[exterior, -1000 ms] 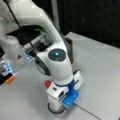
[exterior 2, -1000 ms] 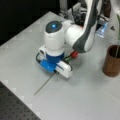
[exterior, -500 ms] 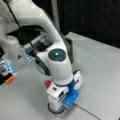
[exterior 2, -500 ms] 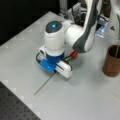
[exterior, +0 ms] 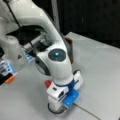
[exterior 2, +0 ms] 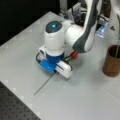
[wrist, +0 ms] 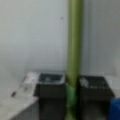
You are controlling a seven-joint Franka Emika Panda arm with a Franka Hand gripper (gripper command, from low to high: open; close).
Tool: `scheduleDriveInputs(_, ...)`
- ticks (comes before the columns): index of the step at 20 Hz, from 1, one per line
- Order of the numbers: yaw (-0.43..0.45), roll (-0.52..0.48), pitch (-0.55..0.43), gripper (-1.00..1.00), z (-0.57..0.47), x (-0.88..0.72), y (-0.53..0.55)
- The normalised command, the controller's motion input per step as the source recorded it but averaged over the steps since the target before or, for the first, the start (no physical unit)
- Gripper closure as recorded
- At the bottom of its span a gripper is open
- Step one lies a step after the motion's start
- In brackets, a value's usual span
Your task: Flower insertion into a vase
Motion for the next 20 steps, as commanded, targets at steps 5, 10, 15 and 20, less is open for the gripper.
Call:
scheduleDriveInputs(5,0.042,-0.009,0.178,1.00,0.00,-0.09,0.21)
scheduleDriveInputs(10,0.037,-0.048,0.173,1.00,0.16,-0.16,0.20)
scheduleDriveInputs(15,-0.007,-0.060,0.094,1.00,0.14,-0.19,0.13)
scheduleDriveInputs(20,-0.046,-0.042,0.014,1.00,0.03,-0.20,0.07)
